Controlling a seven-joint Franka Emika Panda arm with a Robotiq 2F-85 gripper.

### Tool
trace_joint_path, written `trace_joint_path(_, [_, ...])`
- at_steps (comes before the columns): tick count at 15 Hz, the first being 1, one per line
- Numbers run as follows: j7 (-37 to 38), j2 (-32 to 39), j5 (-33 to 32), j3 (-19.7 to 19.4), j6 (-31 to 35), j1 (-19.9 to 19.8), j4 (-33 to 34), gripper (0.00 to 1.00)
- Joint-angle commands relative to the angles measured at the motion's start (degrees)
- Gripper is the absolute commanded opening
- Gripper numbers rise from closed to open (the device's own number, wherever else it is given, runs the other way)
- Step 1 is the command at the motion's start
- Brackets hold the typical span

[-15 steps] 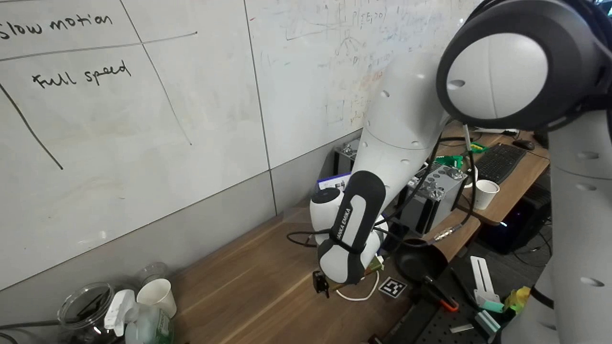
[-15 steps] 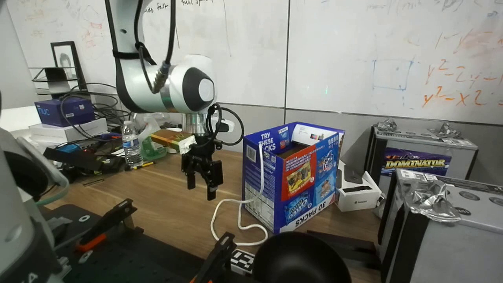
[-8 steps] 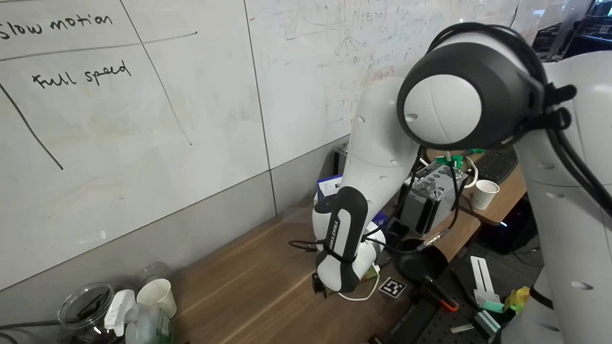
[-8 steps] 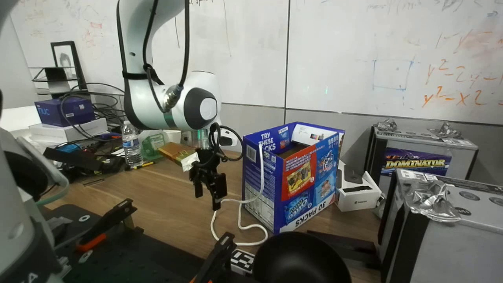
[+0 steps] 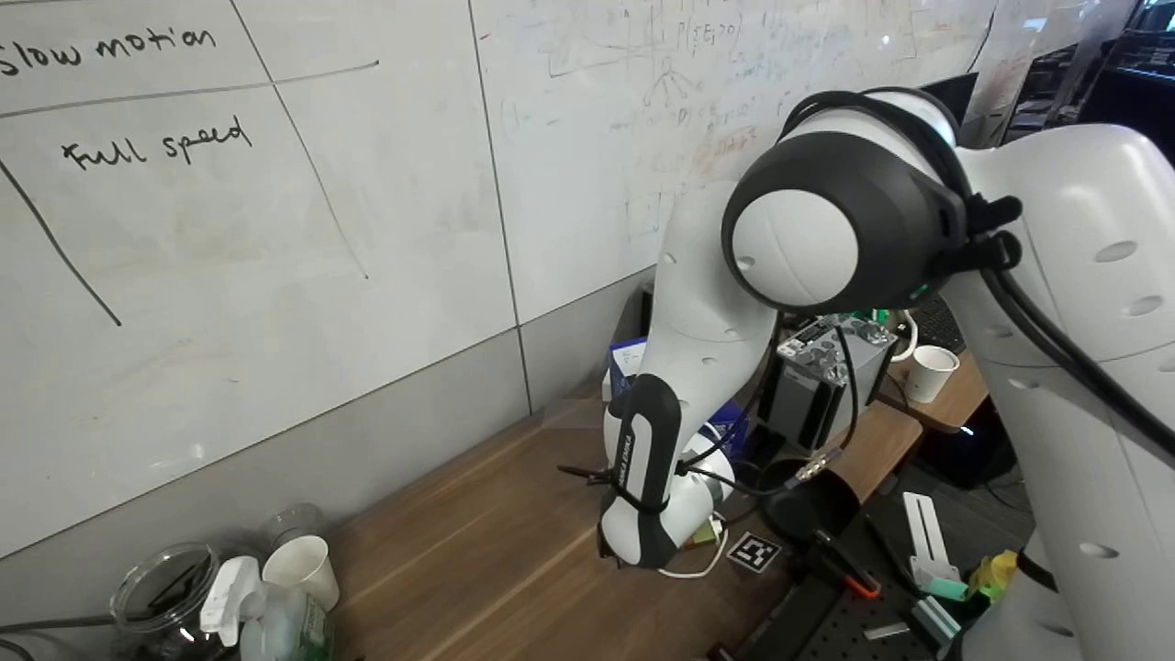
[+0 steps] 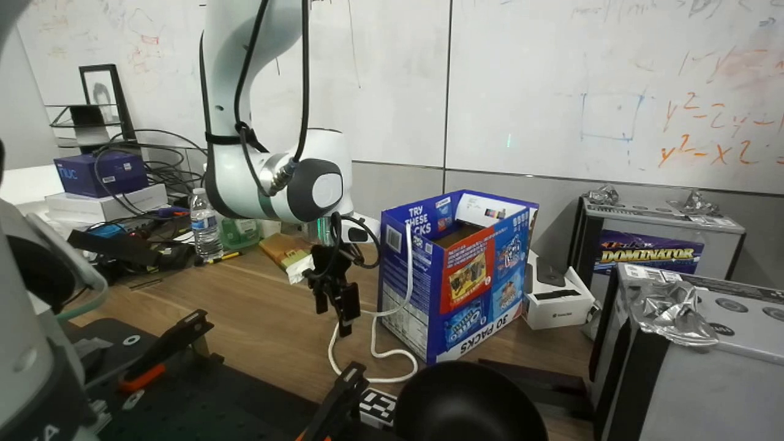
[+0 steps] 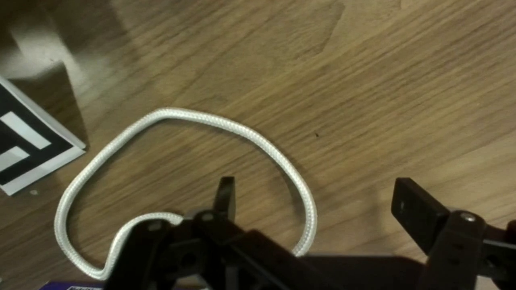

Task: Place the white ropes inside the blue box

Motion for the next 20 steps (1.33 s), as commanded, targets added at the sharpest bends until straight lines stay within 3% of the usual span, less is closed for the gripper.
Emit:
trace_joint_path(1, [-1.6, 1.8, 3.2, -0.5, 2.3, 0.9, 1.1, 1.0])
trace_joint_path(18, [-1.8, 3.4, 7.0, -1.0, 6.3, 2.2, 1.1, 1.0])
trace_joint_path(19, [-1.8, 3.6, 7.2, -1.1, 6.5, 2.5, 1.1, 0.82])
trace_joint_path(20, [-1.8, 3.7, 7.4, -1.1, 6.7, 2.7, 1.1, 0.75])
